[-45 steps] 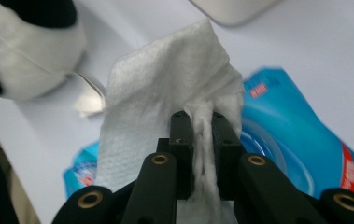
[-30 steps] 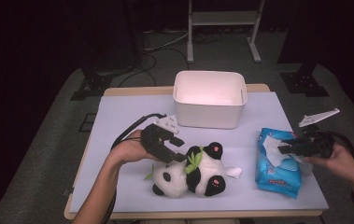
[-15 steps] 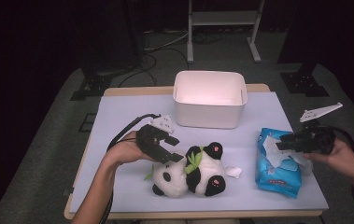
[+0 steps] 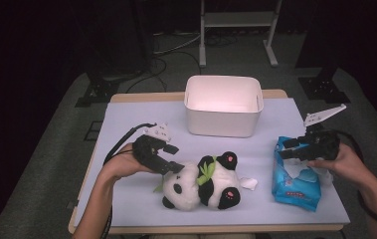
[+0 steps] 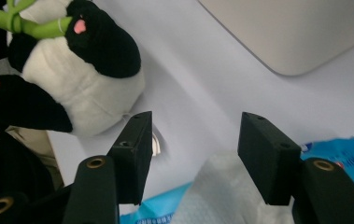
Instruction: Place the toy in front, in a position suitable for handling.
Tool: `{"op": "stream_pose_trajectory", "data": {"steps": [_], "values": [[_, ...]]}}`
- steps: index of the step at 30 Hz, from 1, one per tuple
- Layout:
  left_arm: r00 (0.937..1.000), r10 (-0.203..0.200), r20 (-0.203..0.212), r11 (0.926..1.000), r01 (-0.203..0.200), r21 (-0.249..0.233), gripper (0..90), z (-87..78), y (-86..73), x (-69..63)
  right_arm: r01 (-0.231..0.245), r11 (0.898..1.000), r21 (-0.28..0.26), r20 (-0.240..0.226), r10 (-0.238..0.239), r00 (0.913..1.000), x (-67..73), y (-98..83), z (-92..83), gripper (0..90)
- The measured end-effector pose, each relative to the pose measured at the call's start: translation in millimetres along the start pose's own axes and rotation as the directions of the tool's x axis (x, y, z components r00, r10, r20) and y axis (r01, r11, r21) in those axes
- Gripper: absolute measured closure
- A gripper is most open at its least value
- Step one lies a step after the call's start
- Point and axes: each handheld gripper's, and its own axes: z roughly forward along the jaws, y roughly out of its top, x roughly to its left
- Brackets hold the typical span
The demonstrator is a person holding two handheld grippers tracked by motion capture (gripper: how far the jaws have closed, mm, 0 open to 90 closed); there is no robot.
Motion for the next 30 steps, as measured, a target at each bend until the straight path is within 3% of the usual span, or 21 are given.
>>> {"op": "stream_pose_trajectory", "data": {"steps": [12, 17, 24, 30], "values": [[0.9978, -0.049, -0.045, 0.9987, 0.048, -0.013, 30.7, -9.9, -24.0, 6.7, 0.000, 1.000, 0.002, -0.042, 0.000, 0.9991, 0.9, 13.8, 15.1, 34.4], [0.9962, -0.052, -0.070, 0.9987, 0.052, -0.001, 29.2, -12.8, -31.8, 6.5, 0.005, 1.000, 0.003, -0.067, -0.005, 0.9977, 1.2, 22.0, 19.7, 32.7], [0.9912, -0.080, -0.105, 0.9968, 0.079, -0.017, 23.4, -20.1, -45.5, 8.1, 0.046, 0.999, 0.018, -0.068, -0.045, 0.9967, 6.5, 37.1, 26.2, 30.3], [0.9864, -0.090, -0.138, 0.9960, 0.089, -0.013, 20.8, -25.8, -56.1, 5.8, 0.071, 0.997, 0.023, -0.095, -0.068, 0.9931, 8.4, 50.2, 33.3, 29.8]]}}
